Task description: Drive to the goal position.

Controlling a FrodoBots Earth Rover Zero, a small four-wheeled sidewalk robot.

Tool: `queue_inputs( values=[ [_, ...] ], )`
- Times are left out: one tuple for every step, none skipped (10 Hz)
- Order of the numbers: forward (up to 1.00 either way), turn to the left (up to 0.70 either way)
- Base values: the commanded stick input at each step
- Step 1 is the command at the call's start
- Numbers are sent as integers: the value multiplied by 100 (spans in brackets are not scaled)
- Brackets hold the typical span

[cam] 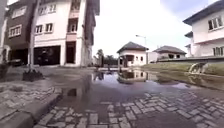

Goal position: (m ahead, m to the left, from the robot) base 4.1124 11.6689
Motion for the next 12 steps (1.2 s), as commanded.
queue_inputs(
  values=[
    [69,3],
    [69,3],
    [69,3],
    [69,3],
    [69,3],
    [69,3],
    [69,3],
    [69,23],
    [69,35],
    [69,35],
    [69,35],
    [69,35]
  ],
)
